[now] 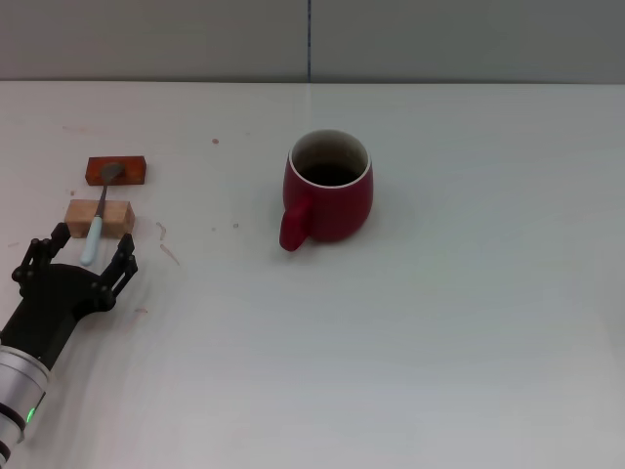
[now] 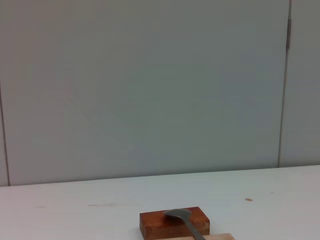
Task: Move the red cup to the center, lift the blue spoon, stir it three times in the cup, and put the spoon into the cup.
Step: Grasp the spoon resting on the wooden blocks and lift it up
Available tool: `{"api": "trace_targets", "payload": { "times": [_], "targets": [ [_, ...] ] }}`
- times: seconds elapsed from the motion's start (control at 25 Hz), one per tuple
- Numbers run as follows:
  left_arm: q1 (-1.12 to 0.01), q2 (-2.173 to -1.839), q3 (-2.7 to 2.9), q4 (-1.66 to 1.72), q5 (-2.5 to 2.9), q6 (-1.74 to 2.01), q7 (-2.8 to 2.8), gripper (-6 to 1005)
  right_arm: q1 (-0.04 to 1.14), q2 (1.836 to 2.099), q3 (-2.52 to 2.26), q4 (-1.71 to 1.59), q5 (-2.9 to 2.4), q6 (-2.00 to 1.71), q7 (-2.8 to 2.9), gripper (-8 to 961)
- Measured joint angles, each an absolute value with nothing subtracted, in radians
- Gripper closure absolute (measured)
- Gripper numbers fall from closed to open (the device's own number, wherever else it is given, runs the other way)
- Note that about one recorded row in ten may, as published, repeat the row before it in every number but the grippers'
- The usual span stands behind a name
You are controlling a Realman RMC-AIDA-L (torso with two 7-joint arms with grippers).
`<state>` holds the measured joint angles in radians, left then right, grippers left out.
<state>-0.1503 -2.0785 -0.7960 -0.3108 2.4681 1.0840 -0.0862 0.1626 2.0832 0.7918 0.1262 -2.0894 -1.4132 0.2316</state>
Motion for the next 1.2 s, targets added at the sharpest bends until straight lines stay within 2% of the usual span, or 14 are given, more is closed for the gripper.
{"api": "trace_targets", "payload": {
  "times": [0.28, 0.4, 0.8, 1.2],
  "targets": [
    [-0.15, -2.078, -0.788, -0.316, 2.468, 1.081, -0.087, 177, 0.163, 2.083, 0.792, 0.126, -2.089, -1.414, 0.232, 118],
    [-0.15, -2.077, -0.787, -0.319, 2.468, 1.08, -0.086, 387, 0.163, 2.083, 0.792, 0.126, -2.089, -1.414, 0.232, 118],
    [-0.15, -2.077, -0.796, -0.321, 2.468, 1.069, -0.086, 382, 0.161, 2.083, 0.79, 0.126, -2.089, -1.414, 0.232, 118],
    [-0.15, -2.076, -0.797, -0.321, 2.468, 1.069, -0.086, 538, 0.161, 2.083, 0.79, 0.127, -2.089, -1.414, 0.232, 118]
  ]
}}
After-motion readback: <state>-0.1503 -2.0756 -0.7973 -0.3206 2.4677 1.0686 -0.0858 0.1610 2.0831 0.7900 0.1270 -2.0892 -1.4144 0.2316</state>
